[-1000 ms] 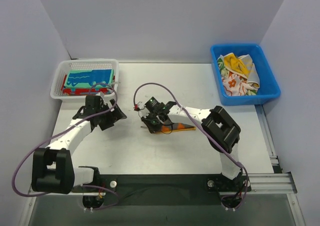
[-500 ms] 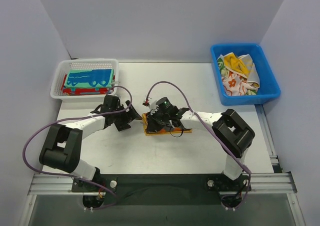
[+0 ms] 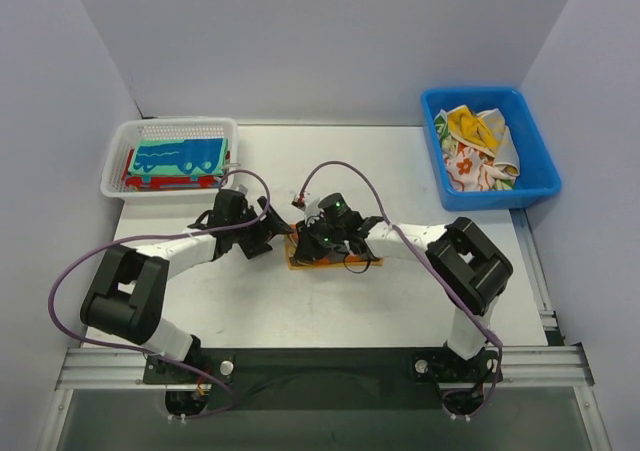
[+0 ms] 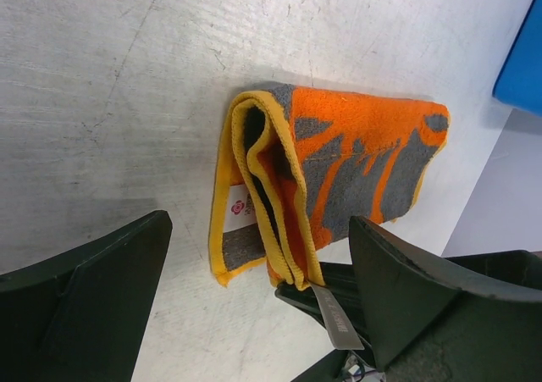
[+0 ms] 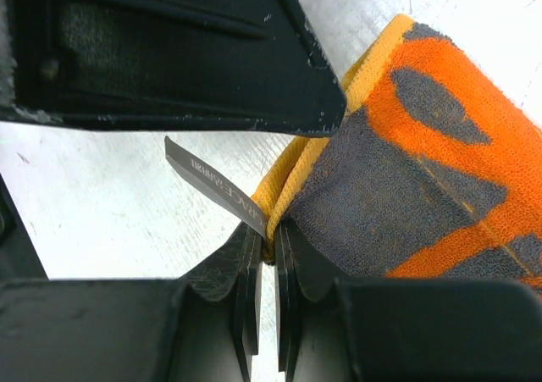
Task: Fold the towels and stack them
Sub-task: Smooth out wrinkles on the folded towel
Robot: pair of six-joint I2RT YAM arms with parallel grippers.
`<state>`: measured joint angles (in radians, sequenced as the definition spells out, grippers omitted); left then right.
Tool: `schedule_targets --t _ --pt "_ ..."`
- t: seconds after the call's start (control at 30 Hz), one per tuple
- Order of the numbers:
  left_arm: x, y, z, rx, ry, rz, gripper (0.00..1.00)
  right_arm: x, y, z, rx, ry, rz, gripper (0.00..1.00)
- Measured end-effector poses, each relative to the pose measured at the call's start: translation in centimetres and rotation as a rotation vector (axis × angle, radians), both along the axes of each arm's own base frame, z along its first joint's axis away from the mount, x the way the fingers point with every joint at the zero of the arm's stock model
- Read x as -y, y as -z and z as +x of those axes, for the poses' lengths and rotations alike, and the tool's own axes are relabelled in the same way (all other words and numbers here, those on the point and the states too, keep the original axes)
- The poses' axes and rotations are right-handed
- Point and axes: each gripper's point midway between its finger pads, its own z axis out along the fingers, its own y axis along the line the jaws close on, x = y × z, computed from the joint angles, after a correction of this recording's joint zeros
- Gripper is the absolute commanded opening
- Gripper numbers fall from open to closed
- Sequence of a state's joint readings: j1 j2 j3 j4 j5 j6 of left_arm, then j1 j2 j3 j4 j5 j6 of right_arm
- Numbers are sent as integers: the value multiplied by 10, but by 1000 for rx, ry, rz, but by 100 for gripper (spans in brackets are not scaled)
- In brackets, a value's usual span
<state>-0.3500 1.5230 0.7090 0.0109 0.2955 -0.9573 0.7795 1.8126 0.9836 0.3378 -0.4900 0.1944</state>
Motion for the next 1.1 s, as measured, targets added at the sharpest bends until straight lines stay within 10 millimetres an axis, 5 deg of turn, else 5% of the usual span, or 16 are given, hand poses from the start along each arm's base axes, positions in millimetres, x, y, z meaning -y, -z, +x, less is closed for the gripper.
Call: schedule_targets --t 0.07,0.17,0.4,0.57,0.73,0.87,1.1 --pt "0 1 -1 -2 -1 1 97 2 2 -2 -3 -6 -12 0" --pt "-1 2 -1 -2 -3 8 97 4 4 -6 -14 -18 -45 17" --pt "-19 4 -1 11 -33 90 97 -9 -8 -7 68 -55 -182 34" --pt "-67 -8 3 37 -103 181 97 -24 -12 -15 104 -79 -311 55" --pt "-115 -38 7 100 -157 291 97 -26 -18 -18 95 -26 -422 64" --pt "-118 -64 9 177 -111 326 97 -7 -16 -12 73 79 -493 69" --pt "-97 -47 -14 123 -2 331 97 49 -6 3 20 290 -573 84"
